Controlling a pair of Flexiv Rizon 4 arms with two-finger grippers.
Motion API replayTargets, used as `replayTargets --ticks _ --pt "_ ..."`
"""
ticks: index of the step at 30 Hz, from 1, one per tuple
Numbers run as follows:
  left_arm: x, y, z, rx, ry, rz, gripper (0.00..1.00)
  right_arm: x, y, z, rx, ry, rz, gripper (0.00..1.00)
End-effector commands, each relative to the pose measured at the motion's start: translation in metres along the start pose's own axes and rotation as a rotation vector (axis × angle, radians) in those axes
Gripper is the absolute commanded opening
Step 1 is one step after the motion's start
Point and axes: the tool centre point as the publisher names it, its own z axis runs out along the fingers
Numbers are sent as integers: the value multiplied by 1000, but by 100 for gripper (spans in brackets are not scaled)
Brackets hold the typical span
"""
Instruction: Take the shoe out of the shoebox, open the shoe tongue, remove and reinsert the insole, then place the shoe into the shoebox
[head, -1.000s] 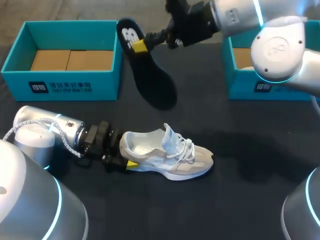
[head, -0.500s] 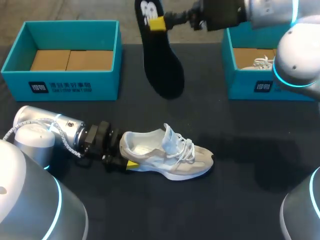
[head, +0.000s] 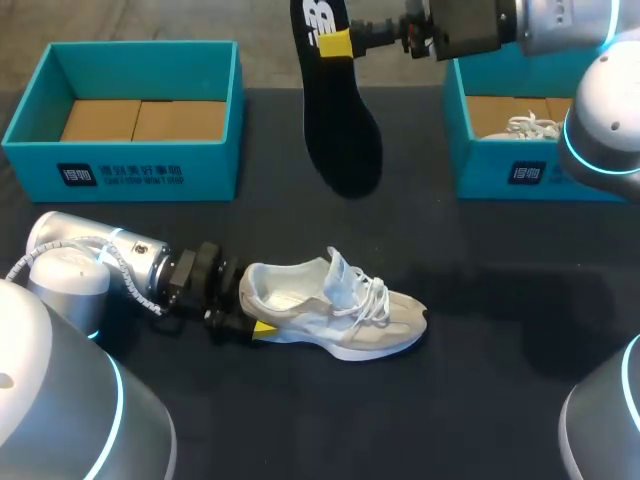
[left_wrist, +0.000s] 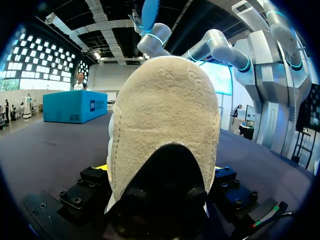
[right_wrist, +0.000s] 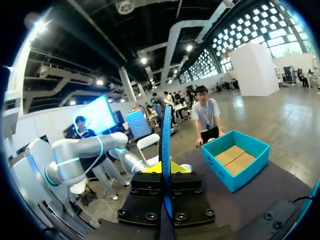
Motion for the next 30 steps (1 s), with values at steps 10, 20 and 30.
replayTargets --ticks 10,20,30 --pt "0 1 1 0 -1 0 0 37 48 -56 -77 -98 99 0" --pt "0 1 1 0 -1 0 0 61 56 -74 -57 -49 123 0" --pt "0 1 1 0 -1 0 0 97 63 -100 -62 -32 171 0"
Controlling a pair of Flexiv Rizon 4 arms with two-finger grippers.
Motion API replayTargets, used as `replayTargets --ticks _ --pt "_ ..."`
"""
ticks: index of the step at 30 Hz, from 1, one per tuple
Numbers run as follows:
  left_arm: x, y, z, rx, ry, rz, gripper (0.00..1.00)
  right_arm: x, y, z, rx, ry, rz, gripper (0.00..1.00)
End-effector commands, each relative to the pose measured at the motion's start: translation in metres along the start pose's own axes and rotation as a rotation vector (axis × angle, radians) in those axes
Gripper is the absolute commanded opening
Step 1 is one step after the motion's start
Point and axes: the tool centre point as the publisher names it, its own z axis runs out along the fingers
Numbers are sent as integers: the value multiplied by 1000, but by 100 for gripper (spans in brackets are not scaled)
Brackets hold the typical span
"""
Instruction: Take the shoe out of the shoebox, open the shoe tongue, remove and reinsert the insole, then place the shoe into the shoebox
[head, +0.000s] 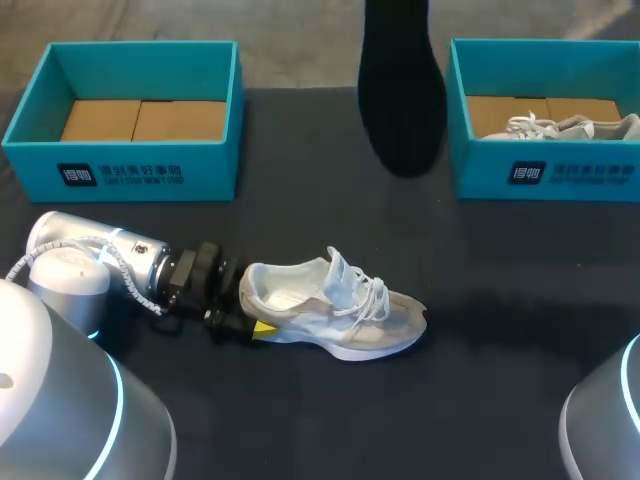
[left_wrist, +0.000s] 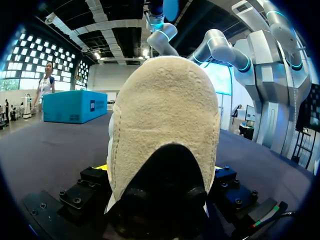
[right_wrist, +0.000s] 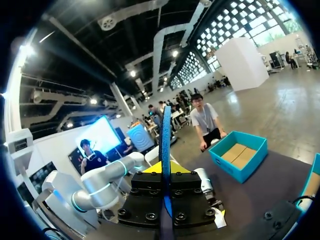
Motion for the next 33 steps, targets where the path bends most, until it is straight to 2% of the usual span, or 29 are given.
replayTargets --ticks 1,10,11,13,28,33 --pt "0 1 1 0 -1 0 0 21 1 -16 -5 -25 7 0" --pt "0 1 1 0 -1 0 0 54 -5 -25 -40 -47 34 0" --pt "0 1 1 0 -1 0 0 61 -4 -32 -79 -56 54 0" --pt "0 1 1 0 -1 0 0 68 -1 -40 -97 -75 67 0" --pt "0 1 1 0 -1 0 0 68 -2 -40 -104 -68 83 0" --pt "0 1 1 0 -1 0 0 88 3 -48 -114 -55 125 0"
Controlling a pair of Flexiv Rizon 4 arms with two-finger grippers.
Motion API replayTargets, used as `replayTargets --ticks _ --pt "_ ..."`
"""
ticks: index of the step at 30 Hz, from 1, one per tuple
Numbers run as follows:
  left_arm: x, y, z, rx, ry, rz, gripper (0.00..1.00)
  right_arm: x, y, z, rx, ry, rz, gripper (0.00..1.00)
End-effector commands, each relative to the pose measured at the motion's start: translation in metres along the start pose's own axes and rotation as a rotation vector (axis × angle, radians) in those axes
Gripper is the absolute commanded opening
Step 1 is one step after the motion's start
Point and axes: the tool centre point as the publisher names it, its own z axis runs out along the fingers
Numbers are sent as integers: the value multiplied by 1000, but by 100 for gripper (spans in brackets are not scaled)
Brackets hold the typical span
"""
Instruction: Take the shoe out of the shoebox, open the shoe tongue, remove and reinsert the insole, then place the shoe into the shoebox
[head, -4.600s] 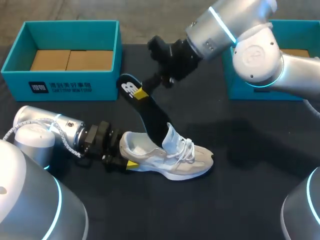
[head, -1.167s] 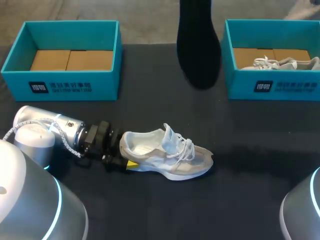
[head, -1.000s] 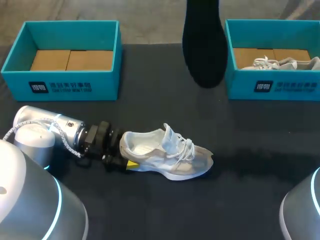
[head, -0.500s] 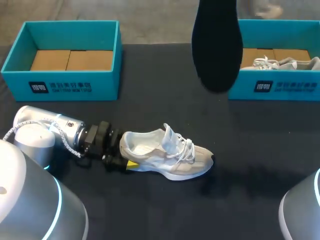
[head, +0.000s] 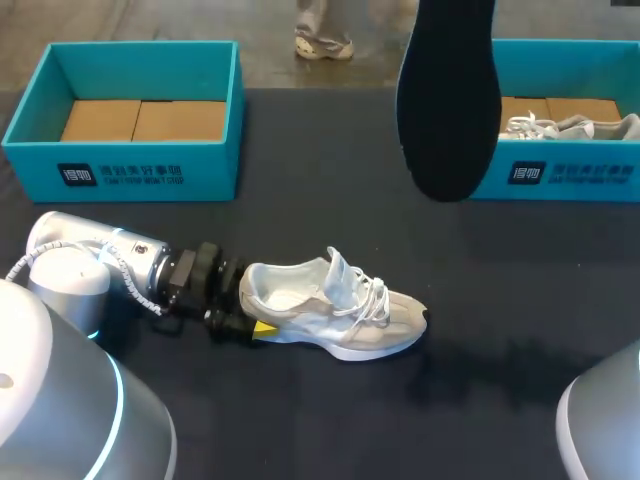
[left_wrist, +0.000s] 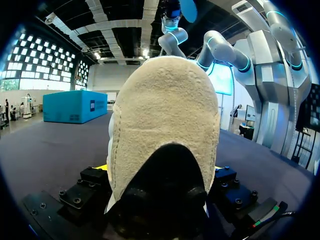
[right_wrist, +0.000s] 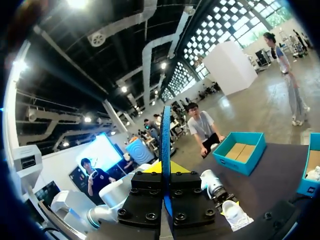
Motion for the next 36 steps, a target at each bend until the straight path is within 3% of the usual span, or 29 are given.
replayTargets --ticks 1,16,30,36 --pt "0 1 1 0 -1 0 0 16 2 -4 2 -10 20 0" --pt "0 1 1 0 -1 0 0 55 -4 -9 27 -54 41 0" --pt "0 1 1 0 -1 0 0 63 3 -22 60 -73 3 0" --pt "0 1 1 0 -1 0 0 57 -5 -18 66 -56 14 0"
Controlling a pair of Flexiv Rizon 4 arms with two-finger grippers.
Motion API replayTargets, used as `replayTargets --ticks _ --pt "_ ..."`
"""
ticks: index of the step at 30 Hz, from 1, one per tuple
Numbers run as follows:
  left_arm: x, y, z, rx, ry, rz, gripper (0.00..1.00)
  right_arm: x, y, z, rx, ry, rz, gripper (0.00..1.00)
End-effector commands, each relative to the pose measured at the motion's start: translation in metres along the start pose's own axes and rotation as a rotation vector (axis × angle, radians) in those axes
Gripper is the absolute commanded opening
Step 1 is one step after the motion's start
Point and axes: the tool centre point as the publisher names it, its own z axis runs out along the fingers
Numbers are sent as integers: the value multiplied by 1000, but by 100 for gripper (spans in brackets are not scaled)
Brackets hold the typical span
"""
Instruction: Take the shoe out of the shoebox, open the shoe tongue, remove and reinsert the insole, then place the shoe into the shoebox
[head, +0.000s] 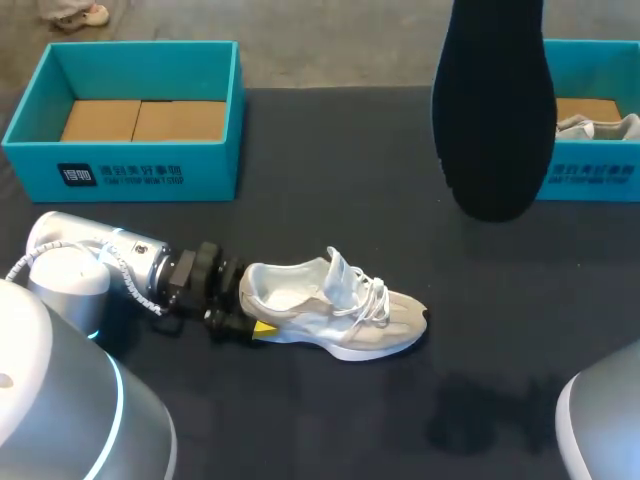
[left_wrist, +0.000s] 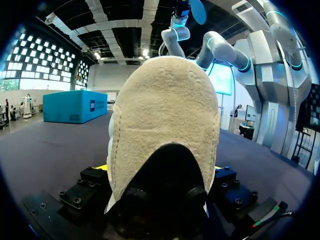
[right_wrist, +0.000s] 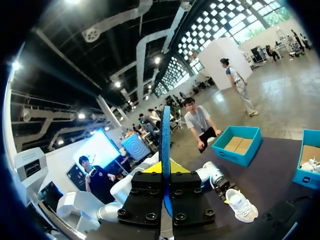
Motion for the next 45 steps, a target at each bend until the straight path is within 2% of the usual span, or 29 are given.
replayTargets --ticks 1,8,12,16,31,45 --pt "0 1 1 0 -1 0 0 -5 -1 7 -4 13 6 0" --pt "0 1 1 0 -1 0 0 -8 -10 18 -30 26 2 0" --pt "0 1 1 0 -1 0 0 -20 -28 42 -54 53 3 0" --pt "0 1 1 0 -1 0 0 -18 -34 53 -60 55 24 0" --pt "0 1 1 0 -1 0 0 -4 -54 65 -80 51 51 0" --pt "0 1 1 0 -1 0 0 -7 -57 70 -77 40 67 0"
